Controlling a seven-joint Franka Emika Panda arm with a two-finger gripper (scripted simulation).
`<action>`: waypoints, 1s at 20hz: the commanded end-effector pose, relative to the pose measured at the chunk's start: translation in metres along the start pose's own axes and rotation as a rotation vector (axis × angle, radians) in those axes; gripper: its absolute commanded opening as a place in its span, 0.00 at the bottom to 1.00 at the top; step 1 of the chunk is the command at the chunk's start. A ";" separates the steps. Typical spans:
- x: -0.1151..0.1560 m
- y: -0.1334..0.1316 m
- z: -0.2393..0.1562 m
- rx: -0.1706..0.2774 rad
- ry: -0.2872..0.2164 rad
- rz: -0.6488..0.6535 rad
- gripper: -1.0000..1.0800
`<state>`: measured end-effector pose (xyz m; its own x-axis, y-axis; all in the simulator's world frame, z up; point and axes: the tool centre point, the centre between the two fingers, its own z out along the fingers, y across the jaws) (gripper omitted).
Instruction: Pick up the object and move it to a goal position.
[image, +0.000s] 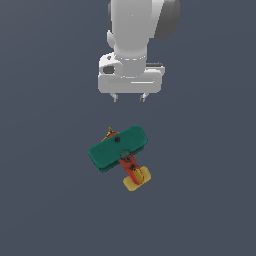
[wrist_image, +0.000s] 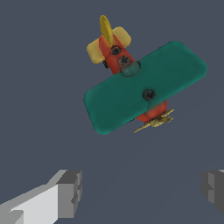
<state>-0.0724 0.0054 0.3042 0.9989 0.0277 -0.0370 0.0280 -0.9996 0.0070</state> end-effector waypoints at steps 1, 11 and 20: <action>0.000 0.000 0.000 0.000 0.000 0.000 0.62; -0.001 0.005 0.004 0.017 -0.008 0.011 0.62; -0.001 0.013 0.017 0.072 -0.054 0.063 0.62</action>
<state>-0.0733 -0.0059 0.2900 0.9964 -0.0229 -0.0818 -0.0270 -0.9984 -0.0499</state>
